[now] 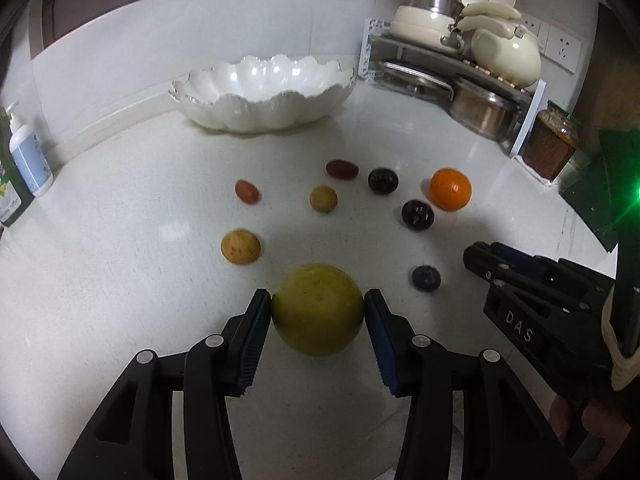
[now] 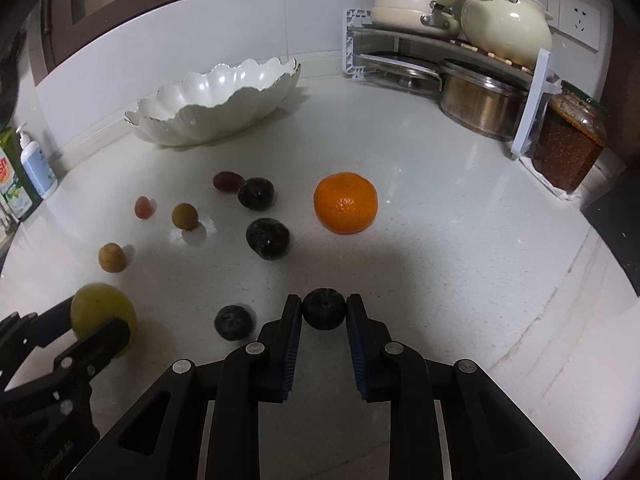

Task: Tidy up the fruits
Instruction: 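Carry the yellow-green fruit with the left tool while the right tool carries the plum to the bowl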

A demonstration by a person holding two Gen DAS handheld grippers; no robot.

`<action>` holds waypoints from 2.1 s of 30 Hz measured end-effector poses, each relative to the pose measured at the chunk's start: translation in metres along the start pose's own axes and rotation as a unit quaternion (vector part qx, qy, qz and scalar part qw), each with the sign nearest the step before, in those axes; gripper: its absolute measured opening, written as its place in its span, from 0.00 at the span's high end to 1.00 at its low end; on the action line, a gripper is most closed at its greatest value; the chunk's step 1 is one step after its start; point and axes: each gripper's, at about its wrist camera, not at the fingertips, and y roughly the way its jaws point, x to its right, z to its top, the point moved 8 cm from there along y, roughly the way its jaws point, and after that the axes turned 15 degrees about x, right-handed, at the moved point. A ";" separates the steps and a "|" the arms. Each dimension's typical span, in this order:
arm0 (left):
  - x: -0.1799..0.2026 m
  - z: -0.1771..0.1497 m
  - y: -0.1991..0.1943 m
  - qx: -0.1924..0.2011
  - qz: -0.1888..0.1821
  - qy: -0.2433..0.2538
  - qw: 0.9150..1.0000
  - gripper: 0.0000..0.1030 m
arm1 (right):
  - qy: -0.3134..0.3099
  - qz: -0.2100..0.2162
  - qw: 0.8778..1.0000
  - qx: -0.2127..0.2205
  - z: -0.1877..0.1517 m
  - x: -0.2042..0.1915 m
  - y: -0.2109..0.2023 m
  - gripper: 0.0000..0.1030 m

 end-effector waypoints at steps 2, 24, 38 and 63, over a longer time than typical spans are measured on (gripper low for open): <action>0.000 0.006 -0.003 0.006 -0.005 0.002 1.000 0.54 | -0.001 0.000 1.000 0.004 0.004 -0.002 -0.006 0.76; -0.053 0.110 -0.013 0.089 -0.042 0.006 0.995 0.54 | -0.016 0.014 0.996 0.089 0.100 -0.068 -0.031 0.76; -0.095 0.174 0.004 0.123 -0.028 0.018 0.992 0.54 | -0.004 0.038 0.993 0.112 0.157 -0.107 -0.007 0.76; -0.116 0.250 0.106 0.068 0.018 0.025 0.997 0.54 | -0.057 0.087 0.994 0.035 0.241 -0.117 0.116 0.76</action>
